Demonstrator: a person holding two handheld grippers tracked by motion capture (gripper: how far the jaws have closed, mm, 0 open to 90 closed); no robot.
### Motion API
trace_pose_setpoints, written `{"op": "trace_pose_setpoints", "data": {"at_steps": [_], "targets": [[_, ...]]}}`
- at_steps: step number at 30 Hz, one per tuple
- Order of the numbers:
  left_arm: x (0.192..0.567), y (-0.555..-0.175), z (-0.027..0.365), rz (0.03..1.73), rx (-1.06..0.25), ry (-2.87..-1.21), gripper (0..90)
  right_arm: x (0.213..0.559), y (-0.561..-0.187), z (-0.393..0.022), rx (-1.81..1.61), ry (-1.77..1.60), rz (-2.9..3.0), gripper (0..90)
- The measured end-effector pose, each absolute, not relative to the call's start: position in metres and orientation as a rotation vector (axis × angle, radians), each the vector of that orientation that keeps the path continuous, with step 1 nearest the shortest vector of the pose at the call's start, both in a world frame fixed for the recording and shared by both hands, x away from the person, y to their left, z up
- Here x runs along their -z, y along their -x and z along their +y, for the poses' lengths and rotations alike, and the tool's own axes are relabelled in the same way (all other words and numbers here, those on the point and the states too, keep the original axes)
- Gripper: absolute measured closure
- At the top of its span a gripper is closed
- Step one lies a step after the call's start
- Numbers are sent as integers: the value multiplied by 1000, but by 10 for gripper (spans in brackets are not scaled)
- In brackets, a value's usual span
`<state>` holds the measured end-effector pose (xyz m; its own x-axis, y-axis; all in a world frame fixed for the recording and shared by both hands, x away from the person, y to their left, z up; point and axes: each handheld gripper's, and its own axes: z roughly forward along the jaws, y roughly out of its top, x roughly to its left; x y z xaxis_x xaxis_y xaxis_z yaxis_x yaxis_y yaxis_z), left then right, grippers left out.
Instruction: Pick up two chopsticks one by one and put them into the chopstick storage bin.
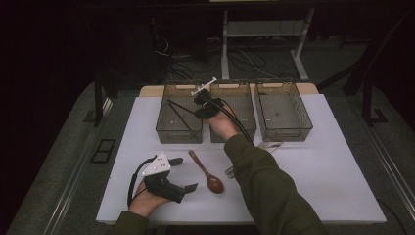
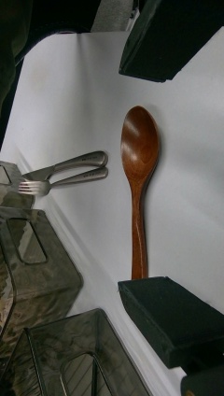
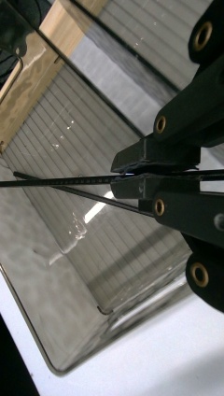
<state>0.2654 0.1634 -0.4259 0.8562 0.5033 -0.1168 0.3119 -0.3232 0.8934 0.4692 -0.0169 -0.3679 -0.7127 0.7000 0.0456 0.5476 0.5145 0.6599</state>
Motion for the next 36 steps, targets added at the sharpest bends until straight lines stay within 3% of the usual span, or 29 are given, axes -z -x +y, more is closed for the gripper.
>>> {"op": "trace_pose_setpoints", "data": {"at_steps": [24, 36], "targets": [[426, -266, 162, 596, -210, -1933, 0, 382, -480, 11, -914, -1085, 2579, 827], [426, -266, 163, 596, -216, -1936, 0, 364, -471, 4, -1072, -1050, 2598, 617]]}}
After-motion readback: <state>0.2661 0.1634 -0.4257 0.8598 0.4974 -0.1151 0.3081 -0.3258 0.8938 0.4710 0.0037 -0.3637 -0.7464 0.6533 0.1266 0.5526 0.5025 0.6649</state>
